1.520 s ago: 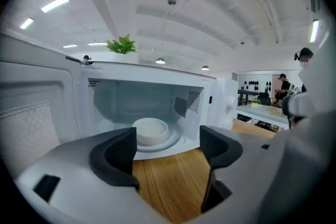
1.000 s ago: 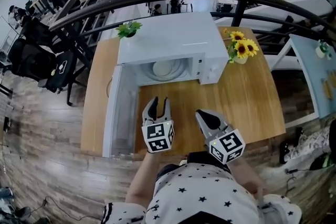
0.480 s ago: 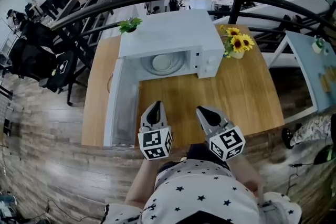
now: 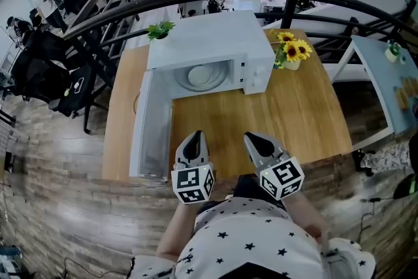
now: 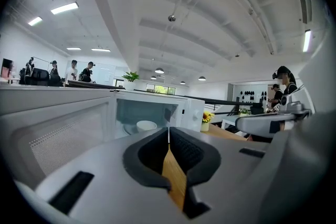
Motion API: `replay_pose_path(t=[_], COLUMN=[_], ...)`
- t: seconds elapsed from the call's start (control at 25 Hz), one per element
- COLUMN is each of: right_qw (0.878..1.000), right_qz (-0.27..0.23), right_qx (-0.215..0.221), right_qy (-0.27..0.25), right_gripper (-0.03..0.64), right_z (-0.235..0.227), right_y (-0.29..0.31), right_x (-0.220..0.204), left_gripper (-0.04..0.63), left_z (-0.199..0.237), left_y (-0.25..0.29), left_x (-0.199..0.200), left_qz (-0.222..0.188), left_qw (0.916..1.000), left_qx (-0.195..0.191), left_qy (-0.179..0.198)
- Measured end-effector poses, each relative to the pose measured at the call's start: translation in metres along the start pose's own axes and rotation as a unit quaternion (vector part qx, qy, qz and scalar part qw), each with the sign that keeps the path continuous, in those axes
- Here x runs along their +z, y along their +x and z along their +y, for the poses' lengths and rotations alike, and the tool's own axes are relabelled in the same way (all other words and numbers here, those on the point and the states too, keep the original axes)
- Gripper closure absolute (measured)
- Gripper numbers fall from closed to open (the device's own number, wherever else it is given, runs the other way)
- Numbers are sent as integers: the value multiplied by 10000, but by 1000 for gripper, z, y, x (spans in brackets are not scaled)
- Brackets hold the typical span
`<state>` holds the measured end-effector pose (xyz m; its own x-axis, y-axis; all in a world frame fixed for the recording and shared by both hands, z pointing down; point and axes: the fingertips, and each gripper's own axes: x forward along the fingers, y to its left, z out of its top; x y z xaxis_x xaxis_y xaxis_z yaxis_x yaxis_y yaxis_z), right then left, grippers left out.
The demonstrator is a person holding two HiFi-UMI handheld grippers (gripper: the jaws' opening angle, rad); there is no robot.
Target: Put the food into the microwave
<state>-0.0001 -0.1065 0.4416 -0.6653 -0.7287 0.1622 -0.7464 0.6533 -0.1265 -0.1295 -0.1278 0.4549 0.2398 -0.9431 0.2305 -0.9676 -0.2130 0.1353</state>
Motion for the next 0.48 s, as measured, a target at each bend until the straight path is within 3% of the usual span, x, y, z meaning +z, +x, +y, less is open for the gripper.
replay_pose_path(t=[0.48], right_qw=[10000], right_qz=[6], right_qx=[-80], right_qy=[-22], right_gripper=[611], right_z=[-1], right_y=[1], right_x=[-1], left_gripper=[584], left_z=[-1], left_y=[-2], left_x=[2], left_qz=[-59], left_qw=[10000], left_qx=[-59], left_qy=[18])
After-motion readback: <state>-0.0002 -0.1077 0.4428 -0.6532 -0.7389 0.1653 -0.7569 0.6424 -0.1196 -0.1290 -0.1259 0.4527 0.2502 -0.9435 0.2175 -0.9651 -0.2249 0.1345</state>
